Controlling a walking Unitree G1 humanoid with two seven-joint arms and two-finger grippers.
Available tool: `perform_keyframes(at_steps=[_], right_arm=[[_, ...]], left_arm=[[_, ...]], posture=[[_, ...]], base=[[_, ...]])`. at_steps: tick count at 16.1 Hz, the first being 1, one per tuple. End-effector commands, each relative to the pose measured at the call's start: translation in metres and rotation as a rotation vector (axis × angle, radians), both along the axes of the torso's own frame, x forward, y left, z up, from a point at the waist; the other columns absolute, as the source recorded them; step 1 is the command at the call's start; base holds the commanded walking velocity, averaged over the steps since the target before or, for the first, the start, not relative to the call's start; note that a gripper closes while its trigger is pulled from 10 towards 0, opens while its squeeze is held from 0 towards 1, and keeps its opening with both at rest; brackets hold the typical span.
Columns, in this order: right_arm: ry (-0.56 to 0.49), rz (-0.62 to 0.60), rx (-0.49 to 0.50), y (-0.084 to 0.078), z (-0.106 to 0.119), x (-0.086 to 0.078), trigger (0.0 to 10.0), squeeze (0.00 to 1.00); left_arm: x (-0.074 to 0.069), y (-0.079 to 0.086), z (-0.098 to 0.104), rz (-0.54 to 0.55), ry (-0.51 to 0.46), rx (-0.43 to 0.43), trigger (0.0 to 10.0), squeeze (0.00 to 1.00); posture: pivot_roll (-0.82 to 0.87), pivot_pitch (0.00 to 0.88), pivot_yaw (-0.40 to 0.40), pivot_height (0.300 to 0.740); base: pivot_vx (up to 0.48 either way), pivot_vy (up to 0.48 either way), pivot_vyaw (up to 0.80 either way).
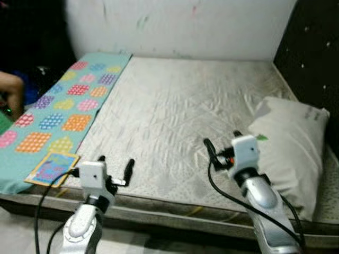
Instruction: Clean up the room
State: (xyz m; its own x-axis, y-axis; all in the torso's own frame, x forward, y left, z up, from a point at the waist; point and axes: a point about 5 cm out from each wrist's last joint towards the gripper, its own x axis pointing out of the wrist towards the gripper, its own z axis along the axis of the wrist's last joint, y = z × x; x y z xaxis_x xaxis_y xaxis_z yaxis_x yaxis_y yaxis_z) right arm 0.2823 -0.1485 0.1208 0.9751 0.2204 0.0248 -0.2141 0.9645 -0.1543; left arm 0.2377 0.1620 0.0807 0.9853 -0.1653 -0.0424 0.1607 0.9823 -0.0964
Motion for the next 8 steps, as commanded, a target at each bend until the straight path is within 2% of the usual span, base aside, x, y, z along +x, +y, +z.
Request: perform_keyframes(at_steps=[1,5,7,8], right_arm=[[-0.005,-0.009,0.012,0.0002,0.0028,0.0022,10.0,0.0],[-0.013,-0.017,0.007,-0.0006,0.0036,0.0045,10.0,0.0],[-0.019,-0.017,0.005,-0.0004,0.0041,0.0045,10.0,0.0],[-0.02,-0.015,0.009,-0.0001,0.004,0.0044,10.0,0.0]], left_arm=[[0.0015,0.0041,0.0005,0.008,-0.008,0.026,10.0,0.0],[0.0077,0.0024,0.0032,0.009,-0.024,0.017,10.0,0.0],[0.0078,0.0014,0.0032,-0.007,-0.022,0.02,10.0,0.0],[0.0077,0.0007,0.0034,-0.015,-0.024,0.019,10.0,0.0]], posture=[[-0.08,0.0,0.023,0.74],[-0.09,0.0,0.026,0.74],[-0.09,0.0,0.028,0.74],[-0.09,0.0,0.029,0.74]], base=[[0.0,0.0,-0.8],[0.0,0.0,-0.8],[0.0,0.0,0.0],[0.0,0.0,-0.56]])
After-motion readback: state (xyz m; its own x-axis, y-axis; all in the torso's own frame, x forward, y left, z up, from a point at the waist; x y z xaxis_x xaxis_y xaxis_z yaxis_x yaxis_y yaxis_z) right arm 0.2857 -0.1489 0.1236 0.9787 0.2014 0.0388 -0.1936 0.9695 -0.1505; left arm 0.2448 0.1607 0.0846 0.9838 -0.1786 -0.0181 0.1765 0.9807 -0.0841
